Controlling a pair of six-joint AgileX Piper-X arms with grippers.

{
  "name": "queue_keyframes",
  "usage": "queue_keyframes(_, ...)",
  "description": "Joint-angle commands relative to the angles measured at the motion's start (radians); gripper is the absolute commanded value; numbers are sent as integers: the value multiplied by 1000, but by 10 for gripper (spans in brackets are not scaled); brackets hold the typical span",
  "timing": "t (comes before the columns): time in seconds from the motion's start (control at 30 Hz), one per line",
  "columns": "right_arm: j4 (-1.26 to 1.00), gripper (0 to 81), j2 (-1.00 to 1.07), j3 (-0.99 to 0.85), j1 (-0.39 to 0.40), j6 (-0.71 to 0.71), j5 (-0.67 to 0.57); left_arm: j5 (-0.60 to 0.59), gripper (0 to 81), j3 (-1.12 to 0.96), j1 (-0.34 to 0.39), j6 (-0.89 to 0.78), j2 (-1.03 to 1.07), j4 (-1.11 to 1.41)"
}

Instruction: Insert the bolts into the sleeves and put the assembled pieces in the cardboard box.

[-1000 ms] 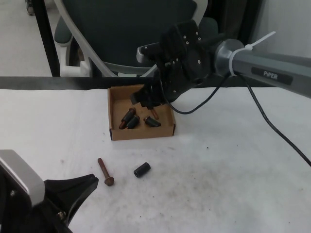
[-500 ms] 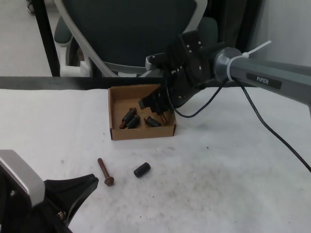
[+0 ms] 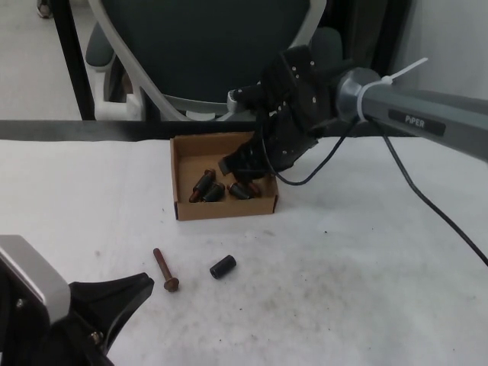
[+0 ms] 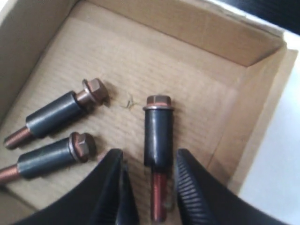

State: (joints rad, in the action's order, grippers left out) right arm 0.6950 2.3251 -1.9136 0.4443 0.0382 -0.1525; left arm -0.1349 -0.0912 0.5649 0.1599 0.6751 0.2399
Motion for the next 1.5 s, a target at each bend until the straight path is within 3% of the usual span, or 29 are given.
queue_keyframes(0.0, 68, 357, -64, -3, -6, 23, 13, 30, 8, -10, 3, -2, 11, 10)
queue_keyframes(0.3, 134, 357, -193, 54, 19, 37, -20, 65, 8, -12, 3, -2, 70, 20)
queue_keyframes(0.77, -94, 357, -453, 492, 155, 29, -22, 143, 8, -86, 3, -2, 174, -69)
queue_keyframes(0.97, -197, 357, -547, 644, 214, -22, -26, 261, 8, -93, 3, -2, 207, -68)
queue_keyframes(1.23, -222, 357, -553, 671, 286, -38, -26, 276, 8, -93, 3, -26, 262, -38)
queue_keyframes(1.47, -159, 357, -553, 671, 295, -38, -26, 276, 8, -93, 3, -24, 284, -5)
